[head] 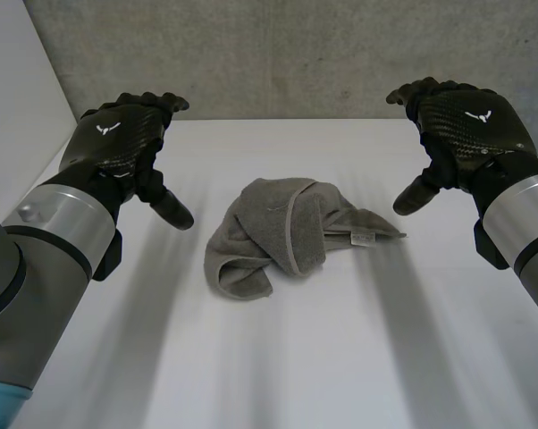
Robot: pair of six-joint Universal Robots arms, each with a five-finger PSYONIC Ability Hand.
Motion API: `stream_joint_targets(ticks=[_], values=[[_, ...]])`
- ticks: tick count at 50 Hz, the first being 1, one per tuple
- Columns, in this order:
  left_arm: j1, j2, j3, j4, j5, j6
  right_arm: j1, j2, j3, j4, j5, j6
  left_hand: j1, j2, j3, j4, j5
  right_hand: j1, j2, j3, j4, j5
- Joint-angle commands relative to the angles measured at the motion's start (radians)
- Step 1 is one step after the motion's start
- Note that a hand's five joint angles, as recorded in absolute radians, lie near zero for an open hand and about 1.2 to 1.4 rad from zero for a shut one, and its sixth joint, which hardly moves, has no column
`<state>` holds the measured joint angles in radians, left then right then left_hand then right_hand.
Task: Fold the towel.
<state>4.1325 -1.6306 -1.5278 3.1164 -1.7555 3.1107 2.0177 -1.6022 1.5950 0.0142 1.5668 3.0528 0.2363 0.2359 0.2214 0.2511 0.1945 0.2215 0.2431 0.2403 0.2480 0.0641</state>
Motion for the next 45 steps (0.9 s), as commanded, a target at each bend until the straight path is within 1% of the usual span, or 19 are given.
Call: stream_joint_targets(ticks=[1,11,13,14,19,22,24,25,27,33,35,36,38,39,40,41,42,43,45], values=[[0.006,-0.009,0.008,0.001,0.002,-0.003,0.001,0.005,0.002,-0.003,-0.001,0.003,-0.052,-0.052,-0.037,-0.067,-0.185,-0.047,-0.069,-0.066,-0.073,-0.064],[0.006,-0.114,0.037,0.031,0.005,0.000,-0.001,0.084,-0.027,-0.026,-0.037,-0.002,-0.043,-0.043,-0.028,-0.058,-0.176,-0.047,-0.069,-0.066,-0.073,-0.064],[0.003,-0.190,0.070,0.050,0.011,0.006,0.003,0.184,-0.085,-0.040,-0.100,-0.029,-0.043,-0.043,-0.028,-0.058,-0.176,-0.047,-0.069,-0.066,-0.073,-0.064],[0.003,-0.190,0.071,0.050,0.011,0.006,0.003,0.185,-0.086,-0.040,-0.100,-0.029,-0.043,-0.043,-0.028,-0.058,-0.176,-0.047,-0.069,-0.066,-0.073,-0.064],[0.000,-0.395,0.198,0.044,0.054,0.008,0.013,0.408,-0.225,-0.049,-0.174,-0.124,-0.040,-0.040,-0.026,-0.055,-0.173,-0.047,-0.069,-0.066,-0.073,-0.064],[0.000,-0.446,0.235,0.042,0.070,0.008,0.015,0.466,-0.263,-0.049,-0.177,-0.150,-0.043,-0.043,-0.028,-0.058,-0.176,-0.047,-0.069,-0.066,-0.073,-0.064],[0.000,-0.544,0.302,0.033,0.097,0.008,0.015,0.586,-0.350,-0.049,-0.180,-0.199,-0.037,-0.037,-0.023,-0.052,-0.170,-0.047,-0.069,-0.066,-0.073,-0.064],[0.000,-0.545,0.302,0.033,0.097,0.008,0.015,0.587,-0.351,-0.049,-0.180,-0.200,-0.037,-0.037,-0.023,-0.052,-0.170,-0.047,-0.069,-0.066,-0.073,-0.064],[-0.001,-0.632,0.365,0.019,0.113,0.008,0.015,0.688,-0.435,-0.048,-0.179,-0.229,-0.026,-0.025,-0.011,-0.041,-0.159,-0.047,-0.069,-0.066,-0.073,-0.064],[-0.001,-0.738,0.440,-0.024,0.114,0.009,0.018,0.801,-0.532,-0.048,-0.179,-0.239,0.007,0.007,0.021,-0.008,-0.126,-0.001,-0.023,-0.020,-0.028,-0.019],[-0.003,-0.778,0.462,-0.059,0.114,0.009,0.021,0.834,-0.570,-0.042,-0.175,-0.233,0.135,0.135,0.150,0.120,0.002,0.384,0.362,0.365,0.357,0.367],[-0.003,-0.778,0.462,-0.059,0.114,0.009,0.021,0.834,-0.570,-0.042,-0.175,-0.233,0.136,0.136,0.151,0.121,0.003,0.386,0.364,0.367,0.360,0.369],[-0.003,-0.784,0.460,-0.082,0.113,0.009,0.021,0.831,-0.575,-0.039,-0.177,-0.227,0.533,0.533,0.548,0.518,0.400,0.757,0.736,0.739,0.731,0.740],[-0.003,-0.784,0.460,-0.082,0.113,0.009,0.021,0.831,-0.575,-0.039,-0.177,-0.227,0.535,0.535,0.550,0.520,0.402,0.759,0.737,0.740,0.732,0.742],[-0.003,-0.776,0.457,-0.088,0.105,0.008,0.021,0.825,-0.572,-0.034,-0.177,-0.227,0.820,0.820,0.835,0.805,0.687,0.936,0.915,0.917,0.910,0.919],[-0.003,-0.776,0.457,-0.088,0.105,0.008,0.021,0.824,-0.572,-0.034,-0.177,-0.227,0.823,0.823,0.838,0.808,0.690,0.938,0.916,0.919,0.912,0.921],[-0.005,-0.761,0.450,-0.091,0.100,0.006,0.022,0.811,-0.563,-0.026,-0.185,-0.227,1.032,1.032,1.047,1.017,0.899,1.172,1.151,1.154,1.146,1.155],[-0.006,-0.734,0.442,-0.093,0.096,0.002,0.021,0.785,-0.547,-0.017,-0.198,-0.224,1.159,1.159,1.174,1.144,1.026,1.175,1.153,1.156,1.148,1.158],[-0.005,-0.688,0.424,-0.093,0.094,-0.003,0.021,0.751,-0.523,-0.010,-0.218,-0.223,1.160,1.160,1.175,1.145,1.027,1.175,1.153,1.156,1.148,1.158]])
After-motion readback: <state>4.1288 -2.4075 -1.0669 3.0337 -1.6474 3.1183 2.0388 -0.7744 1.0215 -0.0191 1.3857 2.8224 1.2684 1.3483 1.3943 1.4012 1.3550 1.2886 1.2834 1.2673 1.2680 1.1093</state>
